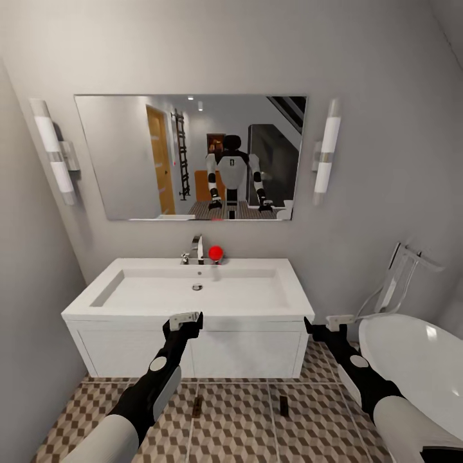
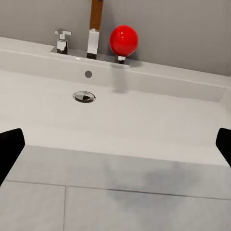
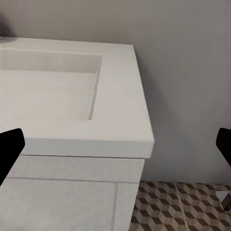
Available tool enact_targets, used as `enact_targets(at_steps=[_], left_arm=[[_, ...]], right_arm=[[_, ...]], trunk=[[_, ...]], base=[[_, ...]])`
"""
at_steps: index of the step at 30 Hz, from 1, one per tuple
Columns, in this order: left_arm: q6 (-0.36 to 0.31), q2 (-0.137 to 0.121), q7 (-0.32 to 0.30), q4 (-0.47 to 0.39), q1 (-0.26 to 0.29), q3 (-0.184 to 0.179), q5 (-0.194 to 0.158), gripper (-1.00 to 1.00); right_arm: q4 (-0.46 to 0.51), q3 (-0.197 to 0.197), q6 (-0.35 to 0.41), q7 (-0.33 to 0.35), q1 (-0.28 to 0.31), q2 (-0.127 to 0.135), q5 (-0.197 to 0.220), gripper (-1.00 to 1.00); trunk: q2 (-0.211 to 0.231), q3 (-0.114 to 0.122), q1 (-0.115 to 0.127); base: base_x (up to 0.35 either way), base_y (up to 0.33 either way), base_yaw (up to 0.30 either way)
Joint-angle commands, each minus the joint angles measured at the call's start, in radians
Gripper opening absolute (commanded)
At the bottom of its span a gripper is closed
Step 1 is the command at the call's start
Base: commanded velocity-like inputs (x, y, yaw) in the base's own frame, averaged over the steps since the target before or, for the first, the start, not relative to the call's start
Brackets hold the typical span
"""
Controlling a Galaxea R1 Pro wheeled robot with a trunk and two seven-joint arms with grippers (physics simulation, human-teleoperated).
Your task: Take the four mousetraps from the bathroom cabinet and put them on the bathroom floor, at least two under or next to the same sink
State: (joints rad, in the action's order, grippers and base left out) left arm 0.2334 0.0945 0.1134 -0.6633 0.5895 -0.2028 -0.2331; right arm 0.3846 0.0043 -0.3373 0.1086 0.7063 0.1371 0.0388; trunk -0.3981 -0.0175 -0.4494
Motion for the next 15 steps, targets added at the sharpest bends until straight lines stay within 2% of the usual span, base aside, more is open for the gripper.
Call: enact_targets(at_steps=[1, 11, 15], left_arm=[[0.004, -0.001, 0.008, 0.001, 0.001, -0.006, -0.008, 1.0], [0.007, -0.002, 0.008, 0.001, 0.001, -0.004, -0.008, 1.0], [0.033, -0.002, 0.008, 0.001, 0.0, -0.003, -0.008, 1.0]], right_arm=[[-0.001, 0.0, -0.003, 0.005, 0.001, 0.0, 0.004, 1.0], [-0.001, 0.001, -0.003, 0.005, 0.001, 0.0, 0.004, 1.0], [-0.001, 0.002, -0.003, 0.005, 0.001, -0.001, 0.004, 1.0]], trunk=[[-0.002, -0.002, -0.001], [-0.002, -0.002, -0.001], [-0.002, -0.002, -0.001]], base=[[0.0, 0.0, 0.0], [0.0, 0.0, 0.0], [0.0, 0.0, 0.0]])
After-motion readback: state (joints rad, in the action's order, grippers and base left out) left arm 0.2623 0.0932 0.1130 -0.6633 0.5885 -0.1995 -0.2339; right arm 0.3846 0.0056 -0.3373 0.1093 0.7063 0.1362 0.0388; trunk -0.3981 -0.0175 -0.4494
